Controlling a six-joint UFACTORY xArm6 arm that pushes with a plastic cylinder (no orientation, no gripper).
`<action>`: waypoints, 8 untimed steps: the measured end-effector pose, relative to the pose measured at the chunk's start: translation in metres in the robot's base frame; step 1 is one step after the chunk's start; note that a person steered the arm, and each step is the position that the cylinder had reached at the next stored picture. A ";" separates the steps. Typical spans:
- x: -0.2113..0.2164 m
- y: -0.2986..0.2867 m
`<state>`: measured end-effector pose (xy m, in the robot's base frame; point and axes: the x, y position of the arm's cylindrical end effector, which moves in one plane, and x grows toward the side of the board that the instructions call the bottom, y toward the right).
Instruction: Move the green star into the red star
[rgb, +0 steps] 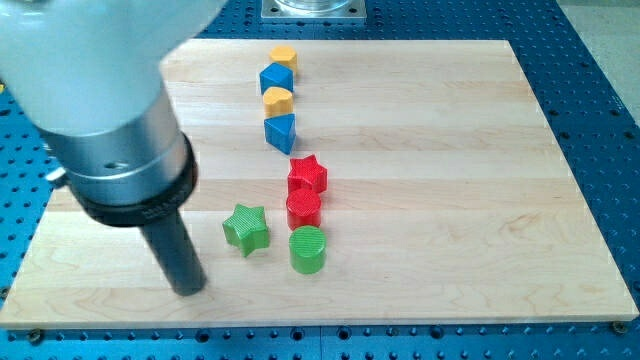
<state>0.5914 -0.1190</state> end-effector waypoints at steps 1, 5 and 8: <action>-0.011 0.024; -0.136 0.048; -0.130 0.022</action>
<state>0.4614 -0.0967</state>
